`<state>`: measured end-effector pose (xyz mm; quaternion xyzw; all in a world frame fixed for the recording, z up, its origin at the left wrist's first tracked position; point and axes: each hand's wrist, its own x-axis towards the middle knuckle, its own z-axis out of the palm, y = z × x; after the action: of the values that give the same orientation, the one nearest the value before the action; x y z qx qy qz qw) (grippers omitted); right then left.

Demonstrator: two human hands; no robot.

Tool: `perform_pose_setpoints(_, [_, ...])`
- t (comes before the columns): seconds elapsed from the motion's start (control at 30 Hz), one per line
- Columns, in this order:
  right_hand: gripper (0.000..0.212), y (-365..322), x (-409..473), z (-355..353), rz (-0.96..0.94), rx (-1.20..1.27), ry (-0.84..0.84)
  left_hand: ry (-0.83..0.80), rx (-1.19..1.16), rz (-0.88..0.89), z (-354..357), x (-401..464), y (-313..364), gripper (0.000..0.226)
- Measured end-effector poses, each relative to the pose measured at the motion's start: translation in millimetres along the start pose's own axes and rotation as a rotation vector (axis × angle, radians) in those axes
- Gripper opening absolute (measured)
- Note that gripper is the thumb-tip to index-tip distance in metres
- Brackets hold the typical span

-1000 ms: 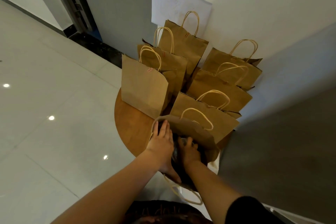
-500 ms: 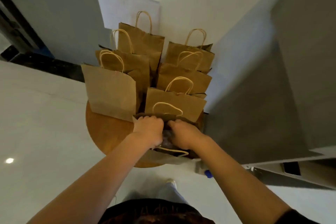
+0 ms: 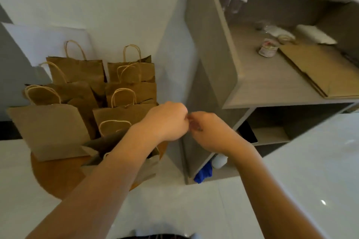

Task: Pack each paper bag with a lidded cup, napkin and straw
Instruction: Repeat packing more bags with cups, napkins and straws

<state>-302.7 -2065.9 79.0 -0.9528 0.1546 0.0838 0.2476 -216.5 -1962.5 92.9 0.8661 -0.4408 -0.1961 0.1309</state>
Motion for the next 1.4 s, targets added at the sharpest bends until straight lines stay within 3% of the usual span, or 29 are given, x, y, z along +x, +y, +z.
perform_pose_setpoints(0.23, [0.021, 111, -81, -68, 0.145, -0.009, 0.074, 0.045, -0.009, 0.126, 19, 32, 138, 0.022])
perform_pose_setpoints(0.4, [0.031, 195, -131, -119, 0.218, -0.034, 0.191, 0.052, -0.033, 0.161, 37, 78, 241, 0.019])
perform_pose_setpoints(0.63, [0.027, 289, -159, -192, 0.253, -0.035, 0.317, 0.03, -0.013, 0.143, 45, 152, 329, 0.017])
perform_pose_setpoints(0.93, [0.027, 375, -103, -260, 0.298, -0.011, 0.562, 0.143, 0.004, 0.255, 26, 280, 398, 0.02])
perform_pose_setpoints(1.2, [0.017, 453, -12, -320, 0.293, 0.072, 0.635, 0.2, 0.063, 0.242, 8, 400, 423, 0.019])
perform_pose_setpoints(1.4, [0.012, 506, 60, -355, 0.299, 0.114, 0.67, 0.195, -0.03, 0.152, 22, 466, 430, 0.023])
